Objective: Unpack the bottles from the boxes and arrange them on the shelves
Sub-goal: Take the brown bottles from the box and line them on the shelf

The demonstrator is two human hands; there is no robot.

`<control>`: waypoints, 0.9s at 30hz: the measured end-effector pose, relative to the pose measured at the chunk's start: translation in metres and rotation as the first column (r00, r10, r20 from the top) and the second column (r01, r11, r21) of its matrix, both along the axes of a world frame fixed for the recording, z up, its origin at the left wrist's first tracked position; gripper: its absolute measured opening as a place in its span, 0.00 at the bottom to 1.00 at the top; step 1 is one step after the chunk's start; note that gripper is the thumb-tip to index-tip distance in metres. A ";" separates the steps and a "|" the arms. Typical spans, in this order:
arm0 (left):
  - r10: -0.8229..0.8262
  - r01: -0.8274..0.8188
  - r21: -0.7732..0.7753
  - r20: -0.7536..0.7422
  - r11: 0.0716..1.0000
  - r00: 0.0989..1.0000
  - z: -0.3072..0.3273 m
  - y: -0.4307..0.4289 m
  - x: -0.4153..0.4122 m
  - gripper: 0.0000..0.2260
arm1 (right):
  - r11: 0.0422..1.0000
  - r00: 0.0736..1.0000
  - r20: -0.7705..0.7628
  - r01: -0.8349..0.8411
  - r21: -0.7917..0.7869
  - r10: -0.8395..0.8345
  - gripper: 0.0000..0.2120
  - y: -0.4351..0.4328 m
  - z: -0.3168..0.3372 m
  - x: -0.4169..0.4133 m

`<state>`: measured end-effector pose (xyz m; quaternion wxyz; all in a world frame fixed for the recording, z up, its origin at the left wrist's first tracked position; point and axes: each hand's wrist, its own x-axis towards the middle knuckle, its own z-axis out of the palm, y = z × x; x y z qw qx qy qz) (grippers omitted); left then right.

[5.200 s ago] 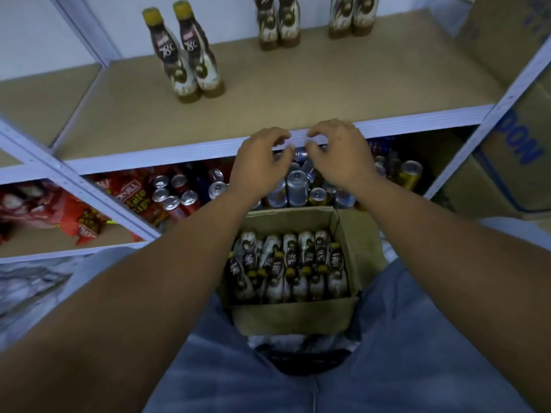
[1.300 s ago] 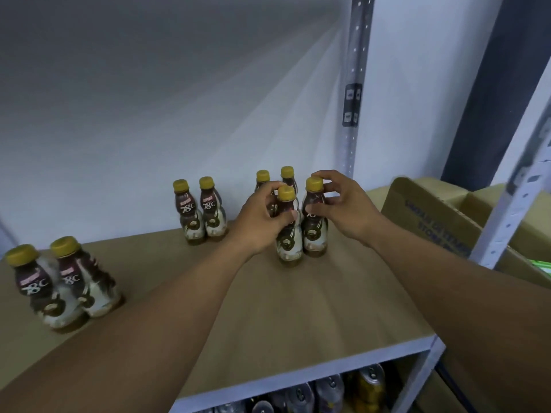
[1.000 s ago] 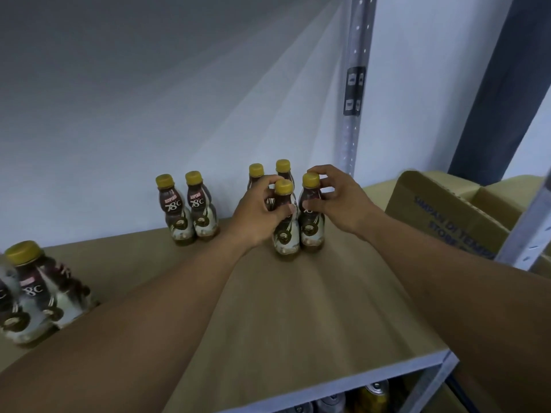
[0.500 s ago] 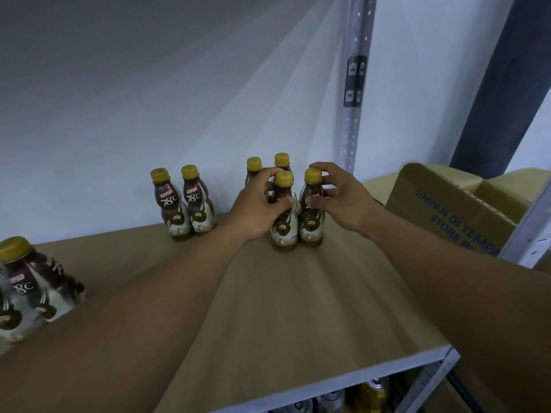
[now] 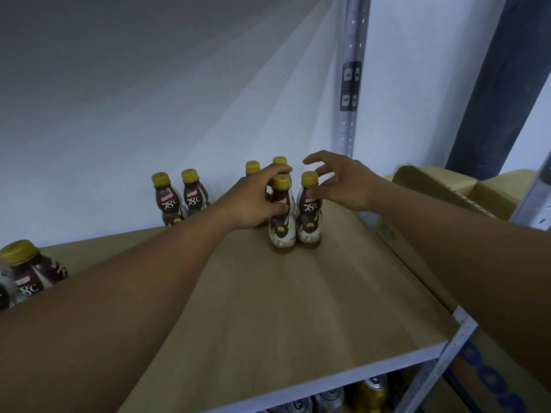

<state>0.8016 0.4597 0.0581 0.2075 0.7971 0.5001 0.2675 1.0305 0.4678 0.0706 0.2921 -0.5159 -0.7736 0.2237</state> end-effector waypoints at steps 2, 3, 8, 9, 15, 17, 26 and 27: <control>-0.018 0.019 0.012 -0.091 1.000 0.996 0.002 0.001 0.001 0.31 | 0.999 0.994 0.110 -0.024 -0.041 0.028 0.30 0.002 0.004 0.000; -0.017 0.020 0.020 -0.110 1.000 0.994 0.002 0.001 0.001 0.30 | 0.999 0.988 0.151 -0.028 -0.045 0.035 0.31 0.003 0.004 -0.001; 0.026 -0.020 0.064 -0.097 0.998 0.995 -0.009 0.002 0.001 0.29 | 0.999 0.991 0.127 -0.047 -0.021 0.049 0.28 0.002 -0.002 -0.002; 0.035 -0.029 0.065 -0.083 0.997 0.996 -0.012 0.002 0.002 0.29 | 0.999 0.992 0.118 -0.050 -0.014 0.051 0.27 0.002 -0.003 -0.001; 0.066 -0.060 0.089 -0.061 0.994 0.996 -0.020 0.002 0.007 0.31 | 0.998 0.992 0.123 -0.037 0.044 0.031 0.27 0.001 -0.009 -0.001; 0.077 -0.071 0.105 -0.058 0.992 0.995 -0.022 0.001 0.008 0.31 | 0.997 0.991 0.133 -0.025 0.066 0.016 0.26 0.002 -0.010 -0.003; 0.125 -0.118 0.183 -0.024 0.976 0.992 -0.027 -0.001 0.014 0.32 | 0.995 0.987 0.162 -0.005 0.096 -0.010 0.28 0.002 -0.015 -0.007; 0.129 -0.122 0.188 -0.025 0.975 0.991 -0.027 -0.001 0.014 0.32 | 0.995 0.987 0.161 -0.003 0.097 -0.013 0.28 0.003 -0.016 -0.006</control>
